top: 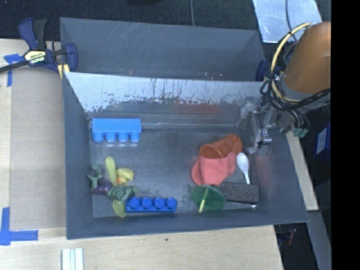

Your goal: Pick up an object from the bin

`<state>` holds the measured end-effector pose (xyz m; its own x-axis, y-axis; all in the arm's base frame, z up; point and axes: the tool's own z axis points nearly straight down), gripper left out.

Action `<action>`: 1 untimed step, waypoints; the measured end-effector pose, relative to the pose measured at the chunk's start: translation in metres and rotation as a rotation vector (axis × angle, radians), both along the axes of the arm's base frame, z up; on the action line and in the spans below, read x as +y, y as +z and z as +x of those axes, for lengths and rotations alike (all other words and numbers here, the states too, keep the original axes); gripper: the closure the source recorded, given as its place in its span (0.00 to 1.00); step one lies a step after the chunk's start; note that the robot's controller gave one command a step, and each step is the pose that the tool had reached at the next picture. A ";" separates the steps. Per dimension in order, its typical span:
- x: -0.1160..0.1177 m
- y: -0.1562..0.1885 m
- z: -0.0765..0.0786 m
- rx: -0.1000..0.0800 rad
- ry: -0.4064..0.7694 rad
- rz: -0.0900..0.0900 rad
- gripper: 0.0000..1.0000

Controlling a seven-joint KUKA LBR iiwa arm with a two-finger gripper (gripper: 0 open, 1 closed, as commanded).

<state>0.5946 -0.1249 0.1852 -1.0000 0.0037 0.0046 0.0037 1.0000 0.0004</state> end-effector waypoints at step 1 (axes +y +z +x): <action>0.001 0.005 0.002 -0.009 0.003 -0.001 0.00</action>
Offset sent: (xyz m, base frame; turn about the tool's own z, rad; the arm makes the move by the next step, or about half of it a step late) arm -0.0218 -0.0012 -0.0581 0.2734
